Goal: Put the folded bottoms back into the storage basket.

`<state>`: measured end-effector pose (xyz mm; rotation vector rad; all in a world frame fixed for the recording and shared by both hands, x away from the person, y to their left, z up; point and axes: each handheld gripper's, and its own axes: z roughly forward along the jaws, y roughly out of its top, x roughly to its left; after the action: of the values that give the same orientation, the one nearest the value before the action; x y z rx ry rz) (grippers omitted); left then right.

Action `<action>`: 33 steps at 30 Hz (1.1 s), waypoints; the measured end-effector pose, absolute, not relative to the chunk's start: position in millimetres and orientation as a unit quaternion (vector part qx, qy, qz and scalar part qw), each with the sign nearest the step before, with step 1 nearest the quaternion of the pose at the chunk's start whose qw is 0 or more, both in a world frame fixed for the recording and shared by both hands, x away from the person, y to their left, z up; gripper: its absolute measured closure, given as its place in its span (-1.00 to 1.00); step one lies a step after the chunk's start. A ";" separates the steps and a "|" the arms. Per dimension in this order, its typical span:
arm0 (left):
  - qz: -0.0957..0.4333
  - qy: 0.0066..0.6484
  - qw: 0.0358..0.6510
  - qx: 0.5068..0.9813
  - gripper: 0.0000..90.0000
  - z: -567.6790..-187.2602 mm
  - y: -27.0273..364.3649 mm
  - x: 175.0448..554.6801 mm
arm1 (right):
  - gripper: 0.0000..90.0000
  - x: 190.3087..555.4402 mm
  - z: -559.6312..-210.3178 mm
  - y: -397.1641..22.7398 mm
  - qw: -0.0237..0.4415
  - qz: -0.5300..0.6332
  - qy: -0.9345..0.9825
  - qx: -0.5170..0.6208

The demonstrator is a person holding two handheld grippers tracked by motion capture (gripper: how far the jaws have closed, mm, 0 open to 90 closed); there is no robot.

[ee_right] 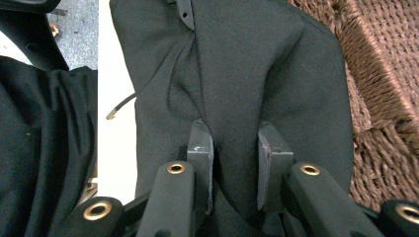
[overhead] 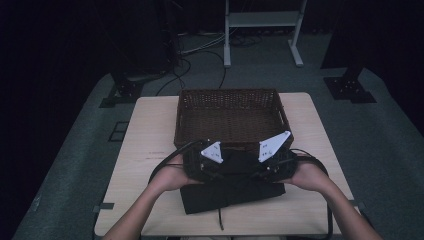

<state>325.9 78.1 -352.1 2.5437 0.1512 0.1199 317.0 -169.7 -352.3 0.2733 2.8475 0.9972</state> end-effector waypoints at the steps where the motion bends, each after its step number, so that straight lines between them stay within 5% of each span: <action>1: 0.046 0.057 0.292 0.954 0.62 -351.0 78.0 326.2 | 0.60 317.2 -350.9 -169.8 0.055 0.329 0.938 0.092; 33: 0.060 0.045 0.292 0.954 0.62 -295.0 80.9 341.8 | 0.60 331.4 -302.0 -173.5 0.067 0.360 0.926 0.085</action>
<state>341.8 80.9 -295.0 2.5420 0.1209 0.1594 331.4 -173.5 -302.0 0.2576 2.7925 1.0864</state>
